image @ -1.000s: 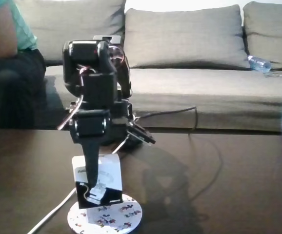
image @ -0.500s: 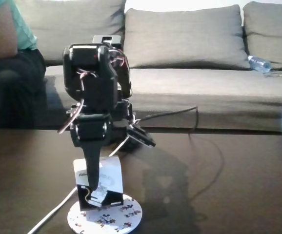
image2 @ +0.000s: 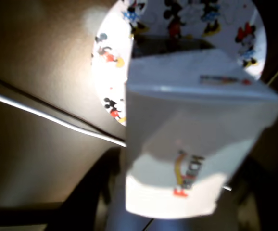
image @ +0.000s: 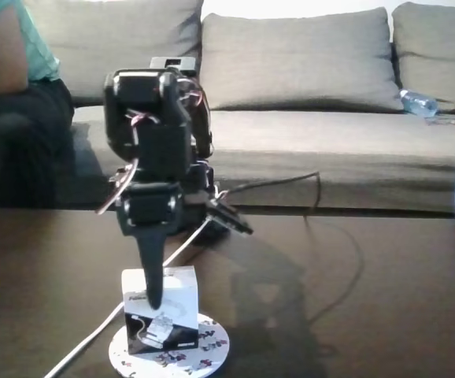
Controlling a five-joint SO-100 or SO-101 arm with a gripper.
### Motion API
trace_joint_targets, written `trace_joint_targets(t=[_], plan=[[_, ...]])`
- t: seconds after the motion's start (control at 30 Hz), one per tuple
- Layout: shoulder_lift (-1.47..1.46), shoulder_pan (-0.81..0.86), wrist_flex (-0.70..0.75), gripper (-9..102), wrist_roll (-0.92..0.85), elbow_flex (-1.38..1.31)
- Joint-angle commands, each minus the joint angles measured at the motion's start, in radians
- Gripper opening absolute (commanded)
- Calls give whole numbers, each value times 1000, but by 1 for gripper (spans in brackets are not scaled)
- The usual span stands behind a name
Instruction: Grasp a servo box and put it on the zirlivani.
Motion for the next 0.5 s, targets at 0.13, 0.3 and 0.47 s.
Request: trace_joint_targets(t=[0.13, 0.3, 0.47], plan=[[74, -21, 140, 27, -12, -207], [160, -18, 143, 27, -18, -239], [339, -21, 141, 23, -14, -86]])
